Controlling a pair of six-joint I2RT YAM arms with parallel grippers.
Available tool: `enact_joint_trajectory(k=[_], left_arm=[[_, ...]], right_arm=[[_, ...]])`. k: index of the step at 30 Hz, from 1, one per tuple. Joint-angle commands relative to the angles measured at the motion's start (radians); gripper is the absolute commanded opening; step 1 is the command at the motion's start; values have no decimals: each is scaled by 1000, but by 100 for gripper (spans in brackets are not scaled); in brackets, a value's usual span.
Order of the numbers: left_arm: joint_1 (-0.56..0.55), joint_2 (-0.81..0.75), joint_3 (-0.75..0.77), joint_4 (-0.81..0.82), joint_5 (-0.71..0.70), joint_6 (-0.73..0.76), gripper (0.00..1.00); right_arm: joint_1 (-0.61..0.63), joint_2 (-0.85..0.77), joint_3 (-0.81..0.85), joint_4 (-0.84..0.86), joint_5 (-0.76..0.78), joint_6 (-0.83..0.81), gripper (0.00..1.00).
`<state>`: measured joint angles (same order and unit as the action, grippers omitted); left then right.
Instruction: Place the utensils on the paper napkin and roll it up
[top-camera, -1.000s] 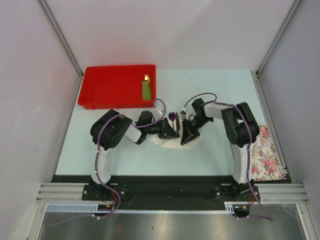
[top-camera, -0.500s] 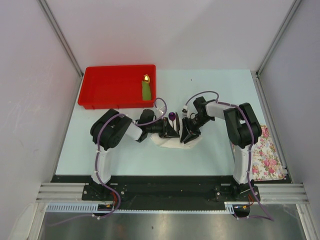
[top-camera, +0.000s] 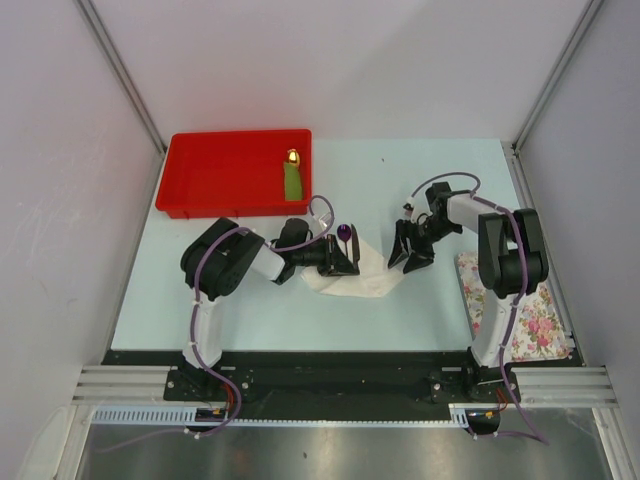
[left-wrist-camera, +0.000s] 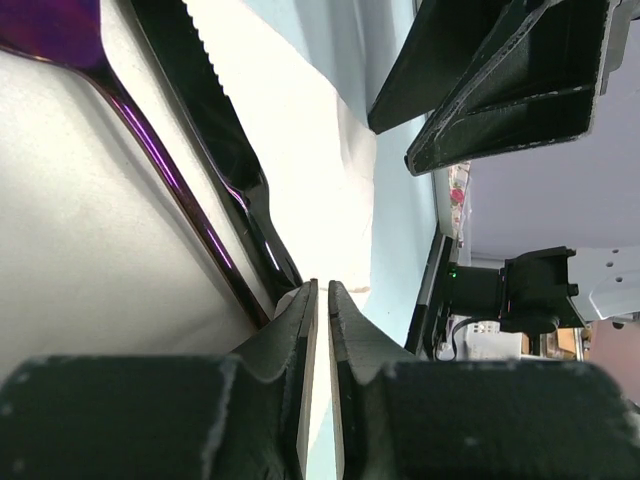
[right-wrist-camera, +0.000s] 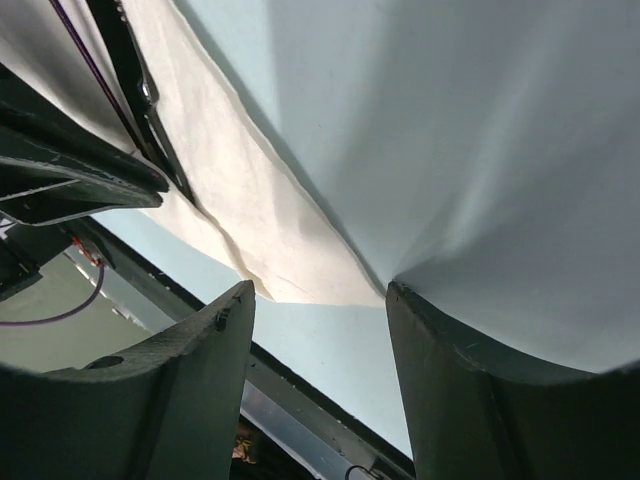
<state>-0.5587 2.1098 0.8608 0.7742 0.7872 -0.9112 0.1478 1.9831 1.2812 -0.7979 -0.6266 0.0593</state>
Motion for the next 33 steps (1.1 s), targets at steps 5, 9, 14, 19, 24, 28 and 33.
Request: enact_joint_trajectory(k=[5,9,14,19,24,28,33], left_arm=[[-3,19,7,-59,-48,61,15],[-3,19,6,-58,-49,61,15],[-1,19,7,-58,-46,66,15],[-1,22,12,-56,-46,63,15],[-1,21,7,-55,-45,64,15],[-1,19,9,-55,-45,66,15],[-3,24,9,-55,-45,64,15]], right_arm=[[16,14,-52,-9,128,-44,62],[29,63,-54,-21,-7,-52,60],[16,85,-40,-12,-211,-55,54],[-11,72,-49,15,-407,-44,50],[-1,95,-52,-10,-542,-56,51],[12,106,-54,-58,-607,-96,60],[29,115,-48,-84,-572,-113,72]])
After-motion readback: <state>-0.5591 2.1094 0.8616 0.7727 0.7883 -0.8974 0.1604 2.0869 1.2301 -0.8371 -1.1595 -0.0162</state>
